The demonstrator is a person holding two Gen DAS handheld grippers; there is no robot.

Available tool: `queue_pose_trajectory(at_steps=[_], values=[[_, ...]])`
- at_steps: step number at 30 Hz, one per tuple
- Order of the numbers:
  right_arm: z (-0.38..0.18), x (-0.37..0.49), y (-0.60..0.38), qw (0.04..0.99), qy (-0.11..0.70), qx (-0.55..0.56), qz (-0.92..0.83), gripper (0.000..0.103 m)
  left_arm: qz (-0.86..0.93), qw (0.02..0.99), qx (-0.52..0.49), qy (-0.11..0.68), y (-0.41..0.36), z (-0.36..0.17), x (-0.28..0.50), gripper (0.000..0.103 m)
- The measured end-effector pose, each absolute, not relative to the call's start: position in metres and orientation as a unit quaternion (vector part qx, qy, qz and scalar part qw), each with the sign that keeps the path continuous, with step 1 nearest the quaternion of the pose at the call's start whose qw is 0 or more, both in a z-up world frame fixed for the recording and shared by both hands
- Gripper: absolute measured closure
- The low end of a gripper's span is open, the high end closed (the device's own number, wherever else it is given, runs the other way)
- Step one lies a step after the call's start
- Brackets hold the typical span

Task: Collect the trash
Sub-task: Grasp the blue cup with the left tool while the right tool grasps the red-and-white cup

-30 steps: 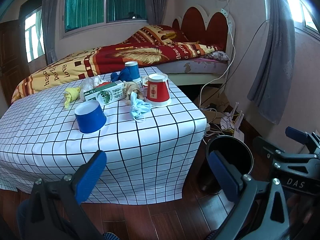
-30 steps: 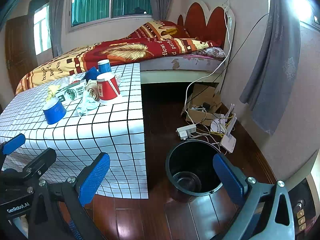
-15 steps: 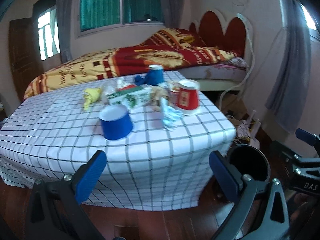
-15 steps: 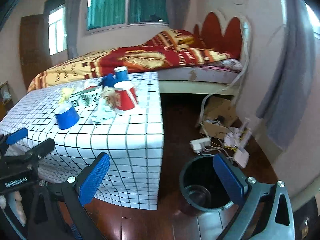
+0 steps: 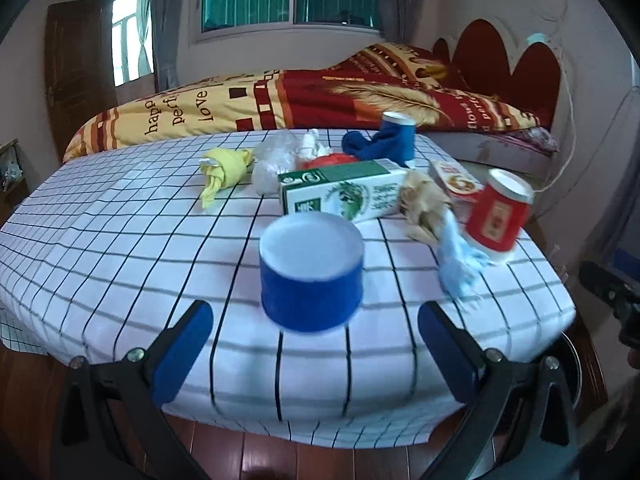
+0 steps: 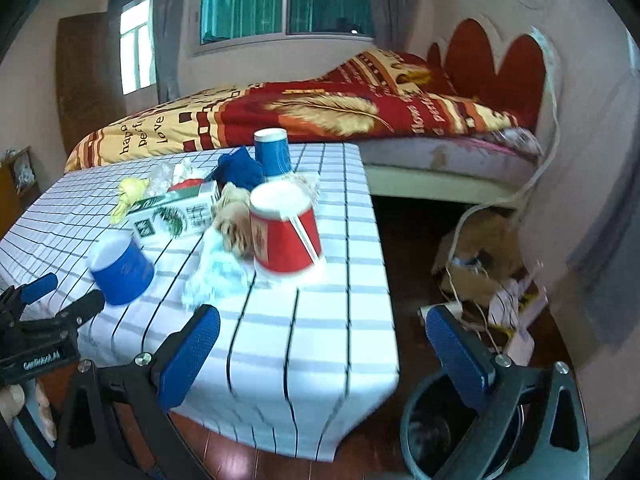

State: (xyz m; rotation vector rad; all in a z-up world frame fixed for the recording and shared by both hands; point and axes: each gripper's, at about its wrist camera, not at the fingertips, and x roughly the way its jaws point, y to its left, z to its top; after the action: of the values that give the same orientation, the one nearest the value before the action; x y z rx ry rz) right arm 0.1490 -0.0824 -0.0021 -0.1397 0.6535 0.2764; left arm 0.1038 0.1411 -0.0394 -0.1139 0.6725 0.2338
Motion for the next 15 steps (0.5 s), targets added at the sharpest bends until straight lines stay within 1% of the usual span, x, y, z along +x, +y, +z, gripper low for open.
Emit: queue_pose_trajectory(at_steps=[1,2,3,5,10,12,14,15], values=[[-0.005,0.161,-0.076,0.934,0.321,-0.07,0.14,0.0,0.116,0.935,-0.056,0.33,0.143,-0.041,0.107,0.002],[-0.008,0.171,-0.071,0.933,0.322,-0.069,0.146,0.003,0.12,0.934,-0.058,0.33,0.146,-0.043,0.111,0.004],[-0.01,0.179,-0.067,0.932,0.322,-0.07,0.148,0.008,0.124,0.934,-0.061,0.329,0.148,-0.046,0.115,0.006],[-0.015,0.194,-0.06,0.93,0.327,-0.075,0.149,0.016,0.125,0.933,-0.071,0.331,0.153,-0.051,0.123,0.007],[-0.026,0.226,-0.047,0.926,0.335,-0.076,0.156,0.017,0.12,0.932,-0.077,0.332,0.155,-0.056,0.131,0.01],[-0.029,0.235,-0.043,0.925,0.338,-0.075,0.159,0.017,0.116,0.931,-0.081,0.336,0.155,-0.06,0.137,0.018],[-0.032,0.243,-0.04,0.924,0.34,-0.072,0.161,0.017,0.115,0.931,-0.088,0.335,0.157,-0.061,0.139,0.021],[-0.033,0.246,-0.039,0.923,0.341,-0.068,0.163,0.017,0.113,0.931,-0.092,0.334,0.158,-0.062,0.14,0.025]])
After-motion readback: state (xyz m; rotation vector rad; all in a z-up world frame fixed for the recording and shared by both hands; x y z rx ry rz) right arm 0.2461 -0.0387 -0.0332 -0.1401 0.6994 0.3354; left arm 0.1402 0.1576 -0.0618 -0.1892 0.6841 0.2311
